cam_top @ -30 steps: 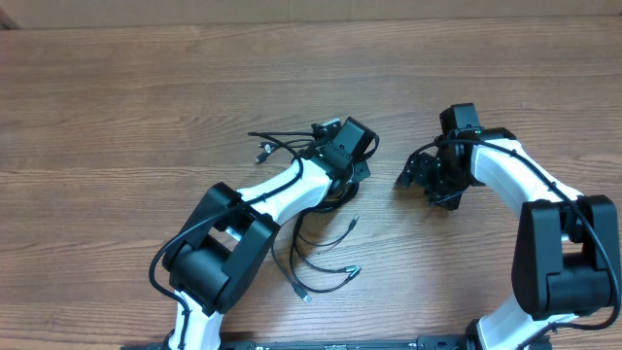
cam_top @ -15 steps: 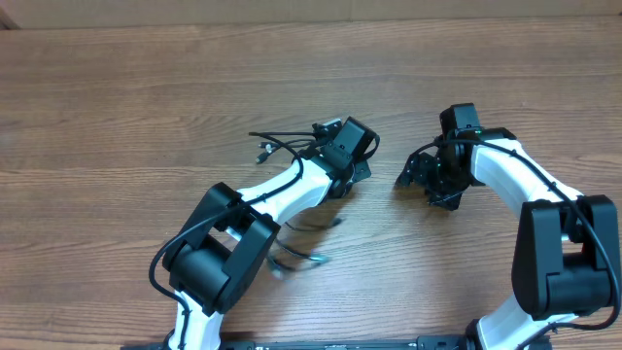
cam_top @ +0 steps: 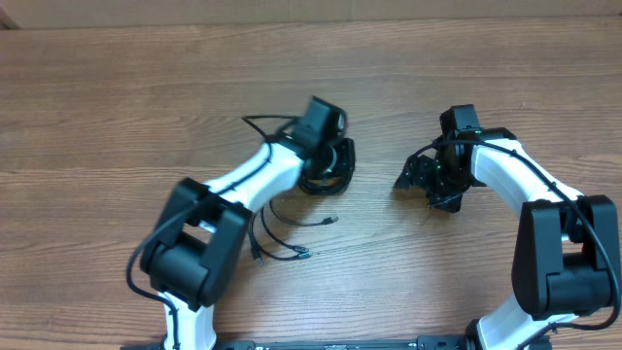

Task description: Untangle cables

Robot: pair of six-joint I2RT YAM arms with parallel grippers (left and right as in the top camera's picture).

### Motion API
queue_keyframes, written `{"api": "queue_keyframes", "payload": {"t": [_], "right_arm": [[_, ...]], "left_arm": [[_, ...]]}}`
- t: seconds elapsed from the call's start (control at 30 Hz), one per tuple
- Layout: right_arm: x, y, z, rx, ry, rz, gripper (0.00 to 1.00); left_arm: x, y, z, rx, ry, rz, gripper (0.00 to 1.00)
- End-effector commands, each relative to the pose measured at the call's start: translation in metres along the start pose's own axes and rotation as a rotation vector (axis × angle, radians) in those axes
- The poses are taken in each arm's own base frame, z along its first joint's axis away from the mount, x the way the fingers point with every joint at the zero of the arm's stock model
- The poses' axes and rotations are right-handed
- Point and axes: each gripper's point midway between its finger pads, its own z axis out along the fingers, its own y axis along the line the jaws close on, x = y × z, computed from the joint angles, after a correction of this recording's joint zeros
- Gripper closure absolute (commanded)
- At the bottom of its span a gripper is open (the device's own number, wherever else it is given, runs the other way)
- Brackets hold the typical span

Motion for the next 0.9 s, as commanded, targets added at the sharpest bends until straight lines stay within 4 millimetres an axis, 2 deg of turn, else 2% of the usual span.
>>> {"api": "queue_keyframes", "payload": {"t": [0.0,0.17,0.37,0.5,0.67,0.73,0.8,0.87], "right_arm": [[0.006,0.029,-0.005,-0.156,0.054,-0.068,0.12],[0.02,0.054,-0.012,-0.315,0.124,-0.097,0.12],[0.028,0.079,-0.023,-0.47,0.173,-0.113,0.12],[0.027,0.095,-0.033,-0.575,0.177,-0.142,0.12],[0.035,0.114,-0.049,-0.723,0.211,-0.2,0.16],[0.036,0.12,-0.055,-0.77,0.217,-0.217,0.24],[0.037,0.127,-0.062,-0.826,0.224,-0.234,0.38],[0.038,0.13,-0.066,-0.858,0.23,-0.245,0.44]], "left_arm": [[0.003,-0.034,-0.04,0.348,0.092,0.231,0.96],[0.002,-0.024,-0.073,0.535,0.098,0.355,0.96],[0.01,-0.016,-0.098,0.658,0.08,0.468,0.96],[0.011,-0.011,-0.106,0.691,0.035,0.563,0.96],[0.016,-0.004,-0.109,0.684,0.03,0.618,0.96],[0.023,0.001,-0.109,0.672,0.036,0.665,0.96],[0.028,0.008,-0.107,0.641,0.049,0.694,0.96],[0.026,0.018,-0.104,0.591,0.057,0.706,0.96]]}}
